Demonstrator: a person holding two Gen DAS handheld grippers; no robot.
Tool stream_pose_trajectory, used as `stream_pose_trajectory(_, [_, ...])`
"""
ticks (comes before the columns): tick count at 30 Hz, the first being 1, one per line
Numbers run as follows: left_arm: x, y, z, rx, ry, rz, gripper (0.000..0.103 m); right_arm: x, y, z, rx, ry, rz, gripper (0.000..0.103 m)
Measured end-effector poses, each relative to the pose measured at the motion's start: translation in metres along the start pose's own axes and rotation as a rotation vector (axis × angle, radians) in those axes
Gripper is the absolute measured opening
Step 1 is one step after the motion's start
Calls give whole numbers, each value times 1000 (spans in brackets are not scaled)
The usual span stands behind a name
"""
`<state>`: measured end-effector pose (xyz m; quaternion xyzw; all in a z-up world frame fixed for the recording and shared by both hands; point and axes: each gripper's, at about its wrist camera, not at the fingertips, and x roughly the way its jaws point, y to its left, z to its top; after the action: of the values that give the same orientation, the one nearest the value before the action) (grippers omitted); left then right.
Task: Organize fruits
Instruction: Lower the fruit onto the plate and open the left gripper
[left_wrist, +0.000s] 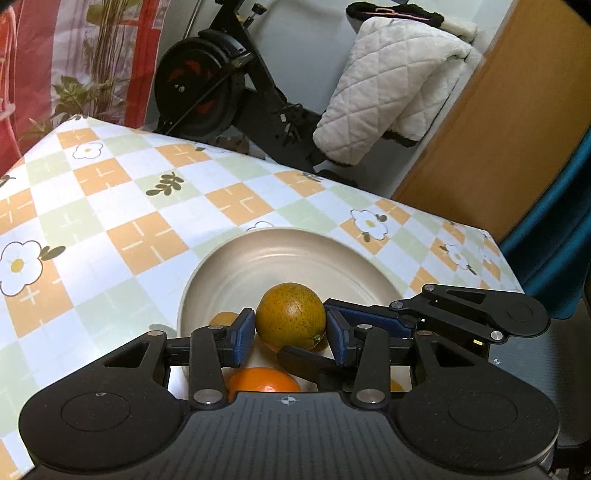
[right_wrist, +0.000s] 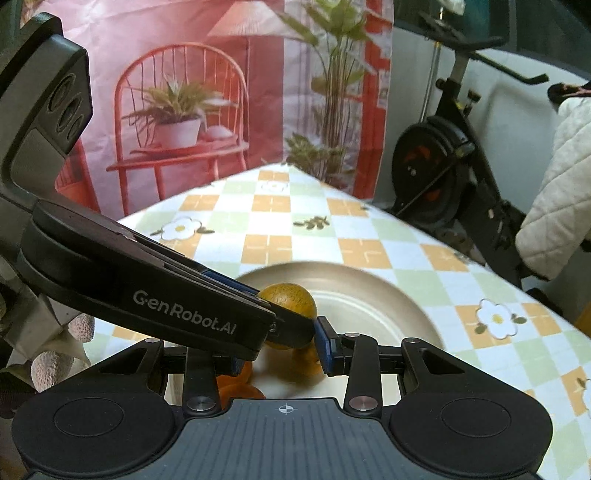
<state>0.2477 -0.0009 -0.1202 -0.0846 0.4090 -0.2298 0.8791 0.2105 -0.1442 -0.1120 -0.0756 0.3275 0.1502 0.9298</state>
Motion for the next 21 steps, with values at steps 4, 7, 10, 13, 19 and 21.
stream_pose_trajectory(4, [5, 3, -1, -11, 1, 1, 44, 5, -1, -2, -4, 9, 2, 35])
stream_pose_trajectory(7, [7, 3, 0, -8, 1, 6, 44, 8, -2, 1, -5, 11, 0, 36])
stream_pose_trajectory(10, [7, 2, 0, -7, 5, 11, 45, 8, -2, 2, -1, 16, -1, 37])
stream_pose_trajectory(13, [2, -1, 0, 2, -9, 14, 43, 5, -4, 2, 9, 14, -11, 37])
stream_pose_trajectory(19, [-21, -12, 2, 36, -54, 12, 43, -16, -7, -2, 48, -7, -32, 37])
stream_pose_trajectory(21, [-31, -17, 1, 51, -68, 15, 43, -27, -6, -4, 60, -20, -36, 37])
